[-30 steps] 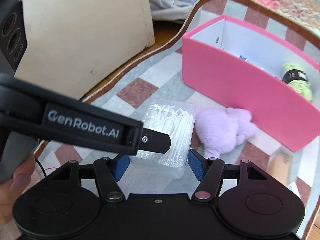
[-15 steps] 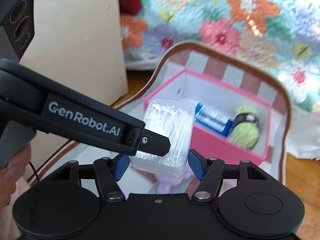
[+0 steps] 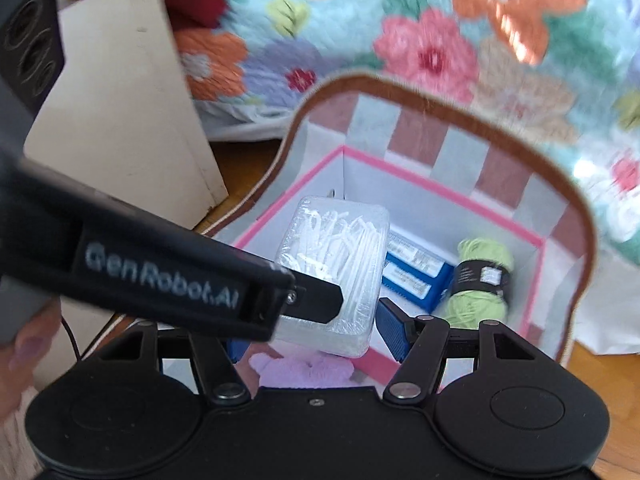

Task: Organize objects
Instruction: 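Lift the floss-pick box with the left gripper and release it in the pink box, then raise the open left gripper out of the pink box, then reach the left gripper to the lavender plush toy and close on it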

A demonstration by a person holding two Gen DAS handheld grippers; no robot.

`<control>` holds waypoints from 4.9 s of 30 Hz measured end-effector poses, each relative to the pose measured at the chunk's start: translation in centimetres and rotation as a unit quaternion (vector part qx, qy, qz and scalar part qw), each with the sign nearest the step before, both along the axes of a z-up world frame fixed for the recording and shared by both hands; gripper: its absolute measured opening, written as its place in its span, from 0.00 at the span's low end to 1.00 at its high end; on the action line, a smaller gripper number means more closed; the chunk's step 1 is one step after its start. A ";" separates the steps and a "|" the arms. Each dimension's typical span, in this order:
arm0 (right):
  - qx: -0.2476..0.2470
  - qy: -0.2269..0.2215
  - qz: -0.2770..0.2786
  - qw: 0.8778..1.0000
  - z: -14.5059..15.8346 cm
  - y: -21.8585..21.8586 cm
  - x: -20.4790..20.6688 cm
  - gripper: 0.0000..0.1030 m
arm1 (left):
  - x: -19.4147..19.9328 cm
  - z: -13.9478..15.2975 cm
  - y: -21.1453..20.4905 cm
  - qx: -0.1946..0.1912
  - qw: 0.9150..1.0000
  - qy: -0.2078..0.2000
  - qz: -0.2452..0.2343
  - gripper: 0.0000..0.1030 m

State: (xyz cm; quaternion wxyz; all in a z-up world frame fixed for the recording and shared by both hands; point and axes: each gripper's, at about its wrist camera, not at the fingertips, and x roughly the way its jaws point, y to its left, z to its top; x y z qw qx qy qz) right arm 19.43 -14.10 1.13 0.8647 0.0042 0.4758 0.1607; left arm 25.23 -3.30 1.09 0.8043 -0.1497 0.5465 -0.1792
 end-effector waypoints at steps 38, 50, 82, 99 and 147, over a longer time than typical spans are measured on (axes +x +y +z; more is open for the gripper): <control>-0.013 0.150 -0.064 0.987 -9.9 -7.1 7.7 0.52 | 8.1 -10.8 -2.1 0.051 0.997 0.049 0.022 0.40; 0.105 0.271 -0.094 0.952 -13.8 -6.2 8.9 0.58 | 8.3 -12.7 -3.5 0.083 0.995 0.052 -0.017 0.26; 0.018 -0.037 -0.083 0.996 0.9 -6.8 -4.8 0.53 | -4.4 2.5 -1.8 0.081 0.990 -0.094 -0.069 0.59; 0.039 -0.023 -0.030 0.999 1.1 0.9 -12.6 0.79 | -10.4 -0.8 4.3 0.062 0.994 -0.058 -0.066 0.72; 0.120 0.085 -0.112 0.983 -15.1 1.3 -10.0 0.72 | -8.5 -15.4 4.6 -0.040 0.997 0.066 0.018 0.40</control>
